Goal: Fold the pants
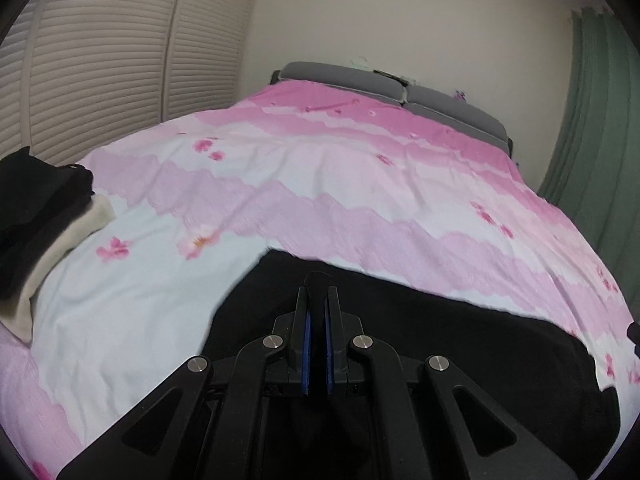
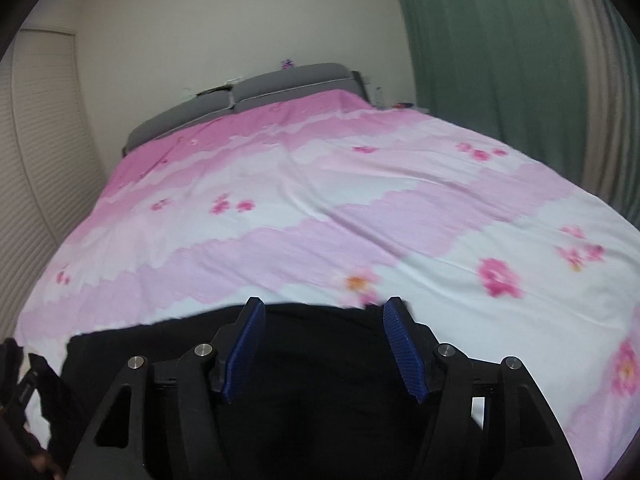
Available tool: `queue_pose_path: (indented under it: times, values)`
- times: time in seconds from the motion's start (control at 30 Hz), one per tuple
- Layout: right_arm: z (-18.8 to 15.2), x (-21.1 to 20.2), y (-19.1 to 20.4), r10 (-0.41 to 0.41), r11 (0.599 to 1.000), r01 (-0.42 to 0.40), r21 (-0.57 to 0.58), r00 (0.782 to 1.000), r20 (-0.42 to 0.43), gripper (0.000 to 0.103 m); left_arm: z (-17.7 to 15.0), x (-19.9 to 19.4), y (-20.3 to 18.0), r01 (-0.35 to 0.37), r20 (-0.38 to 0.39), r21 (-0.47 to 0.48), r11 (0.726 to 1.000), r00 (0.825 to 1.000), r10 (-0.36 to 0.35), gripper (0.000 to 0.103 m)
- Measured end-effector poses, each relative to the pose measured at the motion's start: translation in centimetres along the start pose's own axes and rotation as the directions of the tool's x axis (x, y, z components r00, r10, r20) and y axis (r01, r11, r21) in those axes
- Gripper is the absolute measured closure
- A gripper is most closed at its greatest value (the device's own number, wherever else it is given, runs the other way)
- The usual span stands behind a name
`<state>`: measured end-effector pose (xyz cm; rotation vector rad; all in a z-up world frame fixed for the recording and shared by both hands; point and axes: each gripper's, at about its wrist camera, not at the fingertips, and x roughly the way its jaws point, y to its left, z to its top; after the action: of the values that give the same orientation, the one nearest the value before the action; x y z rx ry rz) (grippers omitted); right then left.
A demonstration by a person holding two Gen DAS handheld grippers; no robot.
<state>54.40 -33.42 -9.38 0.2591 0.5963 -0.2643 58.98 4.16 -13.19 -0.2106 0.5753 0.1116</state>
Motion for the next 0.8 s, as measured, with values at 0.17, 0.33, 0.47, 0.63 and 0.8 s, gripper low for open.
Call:
queue_pose_path:
  times: [0.17, 0.33, 0.47, 0.63, 0.8]
  values:
    - [-2.0, -0.4, -3.1, -0.028, 0.996, 0.035, 0.078, 0.995, -0.095, 0.040, -1.8, -1.0, -1.2, 0.011, -0.015, 0.018, 1.000, 1.000, -0.011, 0.095]
    - [-3.2, 1.0, -2.5, 0.068, 0.996, -0.055, 0.077, 0.979, -0.191, 0.040, -2.6, -1.7, -0.8, 0.004, -0.027, 0.023, 1.000, 1.000, -0.003, 0.095]
    - [-3.0, 2.5, -0.5, 0.032, 0.998, -0.044, -0.049, 0.974, -0.222, 0.040, -2.2, -1.9, 0.3, -0.025, -0.014, 0.012, 1.000, 1.000, 0.025, 0.095]
    - [-3.4, 4.6, 1.2, -0.032, 0.985, -0.015, -0.170, 0.962, -0.273, 0.040, -1.8, -1.0, 1.4, -0.051, -0.016, -0.003, 0.999, 0.999, 0.051, 0.095]
    - [-2.8, 4.0, 1.6, 0.004, 0.969, -0.069, -0.239, 0.965, -0.261, 0.040, -2.0, -1.3, 1.2, -0.048, -0.015, 0.049, 0.998, 0.999, 0.049, 0.095]
